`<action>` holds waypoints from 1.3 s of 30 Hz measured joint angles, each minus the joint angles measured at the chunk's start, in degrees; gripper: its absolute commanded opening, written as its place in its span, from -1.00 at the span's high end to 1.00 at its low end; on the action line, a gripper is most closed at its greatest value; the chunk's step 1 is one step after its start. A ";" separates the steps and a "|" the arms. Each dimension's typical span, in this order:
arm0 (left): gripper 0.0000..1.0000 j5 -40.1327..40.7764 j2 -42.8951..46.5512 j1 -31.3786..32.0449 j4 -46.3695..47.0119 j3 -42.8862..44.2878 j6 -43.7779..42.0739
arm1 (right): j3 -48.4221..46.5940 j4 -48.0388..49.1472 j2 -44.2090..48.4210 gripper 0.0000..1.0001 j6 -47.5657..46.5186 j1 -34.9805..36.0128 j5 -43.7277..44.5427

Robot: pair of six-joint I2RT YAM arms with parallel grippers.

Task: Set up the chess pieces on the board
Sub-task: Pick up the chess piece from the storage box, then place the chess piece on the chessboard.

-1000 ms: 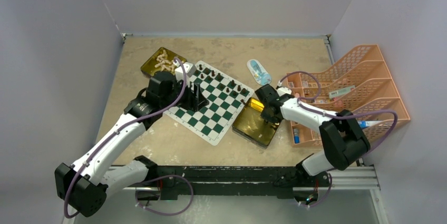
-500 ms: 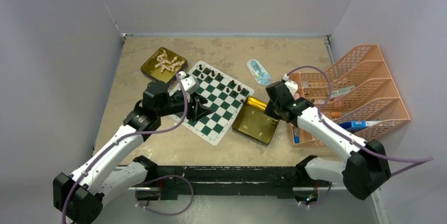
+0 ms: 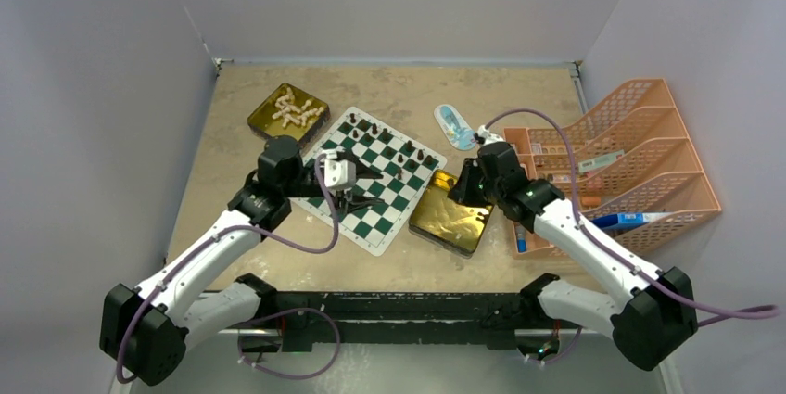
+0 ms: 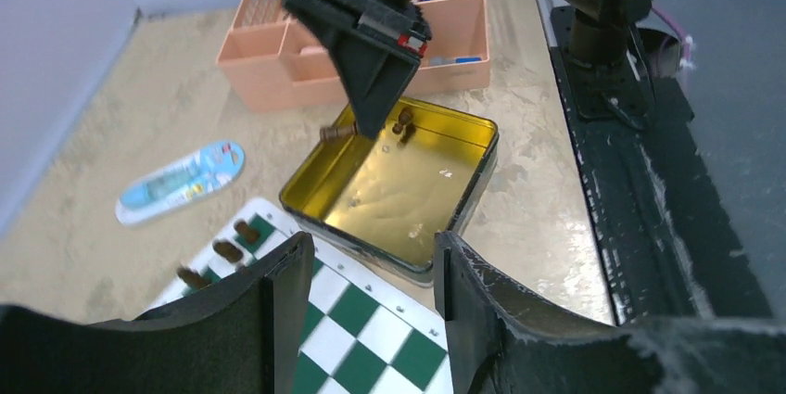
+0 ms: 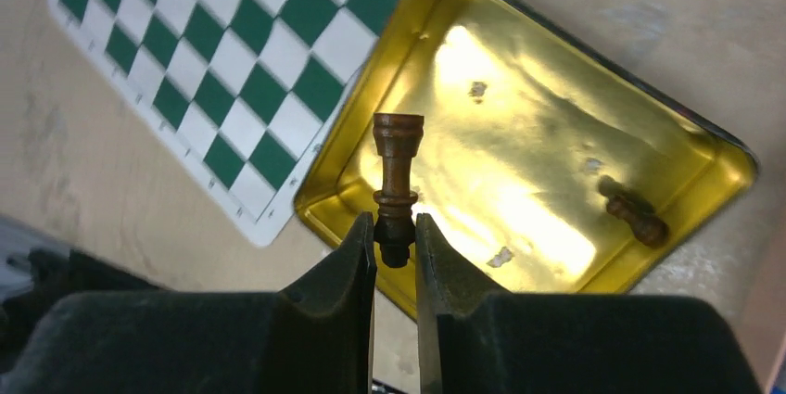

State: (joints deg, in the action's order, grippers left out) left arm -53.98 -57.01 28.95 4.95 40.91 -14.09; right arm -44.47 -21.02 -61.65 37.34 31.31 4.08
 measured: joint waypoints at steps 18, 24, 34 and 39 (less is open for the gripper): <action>0.05 -2.71 -11.30 9.75 -22.36 10.67 -55.30 | -7.93 9.88 -8.22 0.77 -14.36 10.49 -34.07; 0.04 -0.42 -11.28 9.75 -27.47 11.21 -60.46 | -8.11 10.95 -7.82 0.78 -14.32 10.21 -34.03; 0.63 4.24 -12.52 9.75 -31.28 11.72 -63.01 | -9.33 11.34 -7.72 0.73 -15.41 10.32 -35.50; 1.00 5.95 -12.33 9.86 -29.22 11.72 -59.23 | -9.31 11.26 -6.56 0.58 -15.52 10.32 -33.99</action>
State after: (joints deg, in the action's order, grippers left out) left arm -48.03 -69.34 38.81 -24.27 52.62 -73.32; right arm -53.78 -9.76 -68.20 21.82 41.63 -29.91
